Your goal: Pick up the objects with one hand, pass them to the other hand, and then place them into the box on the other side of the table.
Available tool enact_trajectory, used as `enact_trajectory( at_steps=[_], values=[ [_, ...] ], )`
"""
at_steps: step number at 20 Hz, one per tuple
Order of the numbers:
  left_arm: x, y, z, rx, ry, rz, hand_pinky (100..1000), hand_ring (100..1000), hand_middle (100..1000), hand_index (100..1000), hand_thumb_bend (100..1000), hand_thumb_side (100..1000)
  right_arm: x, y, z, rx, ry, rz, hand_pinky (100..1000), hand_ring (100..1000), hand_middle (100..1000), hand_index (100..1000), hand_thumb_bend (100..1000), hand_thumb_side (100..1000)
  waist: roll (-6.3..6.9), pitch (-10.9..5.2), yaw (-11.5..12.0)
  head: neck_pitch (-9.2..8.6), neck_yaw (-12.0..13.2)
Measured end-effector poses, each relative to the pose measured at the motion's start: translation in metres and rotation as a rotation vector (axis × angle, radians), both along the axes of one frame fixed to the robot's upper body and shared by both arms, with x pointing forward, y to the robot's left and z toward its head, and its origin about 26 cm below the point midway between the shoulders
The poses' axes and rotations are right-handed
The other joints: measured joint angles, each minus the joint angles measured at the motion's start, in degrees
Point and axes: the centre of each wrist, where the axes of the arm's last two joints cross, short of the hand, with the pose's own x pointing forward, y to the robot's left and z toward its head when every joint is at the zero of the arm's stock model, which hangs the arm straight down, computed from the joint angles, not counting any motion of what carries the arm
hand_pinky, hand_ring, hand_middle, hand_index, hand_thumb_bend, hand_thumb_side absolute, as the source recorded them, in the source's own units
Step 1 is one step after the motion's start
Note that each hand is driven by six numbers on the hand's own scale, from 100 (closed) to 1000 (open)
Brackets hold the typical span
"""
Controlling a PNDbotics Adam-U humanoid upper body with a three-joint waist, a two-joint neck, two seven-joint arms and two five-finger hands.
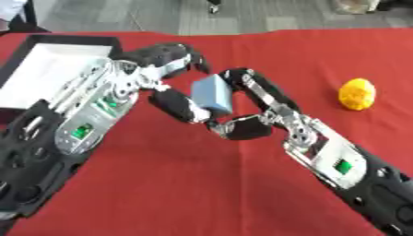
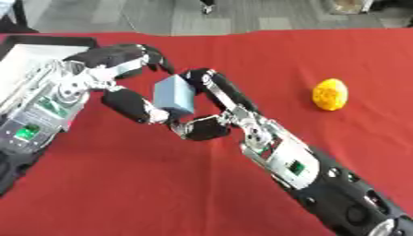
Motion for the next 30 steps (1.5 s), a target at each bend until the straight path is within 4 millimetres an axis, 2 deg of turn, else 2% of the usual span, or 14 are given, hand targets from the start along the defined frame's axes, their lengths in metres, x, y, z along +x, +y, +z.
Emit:
enact_trajectory(
  at_steps=[8, 12, 19, 23, 29, 30],
  values=[
    [-0.003, -0.004, -0.002, -0.045, -0.008, 0.001, 778, 718, 632, 687, 189, 276, 0.0, -0.001, -0.001, -0.007, 0.006, -0.002, 748, 628, 501, 679, 100, 100, 0.0, 0.0, 0.0, 0.0, 0.0],
    [-0.004, -0.006, -0.003, -0.055, -0.014, 0.009, 747, 665, 581, 636, 111, 250, 0.0, -0.001, -0.001, -0.01, 0.006, -0.004, 748, 628, 501, 680, 100, 100, 0.0, 0.0, -0.01, 0.0, 0.0],
    [-0.006, -0.008, -0.003, -0.049, -0.043, 0.02, 711, 618, 527, 583, 100, 212, 0.0, -0.002, -0.001, -0.016, 0.006, -0.011, 747, 632, 505, 684, 100, 100, 0.0, 0.01, -0.01, 0.0, 0.0],
    [-0.009, -0.008, -0.001, -0.038, -0.078, 0.028, 697, 614, 521, 573, 129, 175, 0.0, -0.003, -0.002, -0.018, 0.014, -0.026, 743, 633, 508, 687, 100, 100, 0.0, 0.01, 0.0, 0.0, 0.01],
    [-0.011, -0.009, 0.0, -0.02, -0.124, 0.044, 686, 600, 500, 547, 119, 164, -0.002, 0.0, -0.001, -0.009, 0.038, -0.083, 747, 646, 523, 703, 222, 123, 0.0, 0.01, 0.07, 0.0, 0.07],
    [-0.011, -0.009, 0.0, -0.019, -0.124, 0.046, 685, 597, 490, 537, 109, 169, -0.003, 0.001, -0.001, -0.008, 0.04, -0.09, 747, 655, 532, 712, 265, 141, 0.0, 0.01, 0.07, 0.0, 0.11]
  ],
)
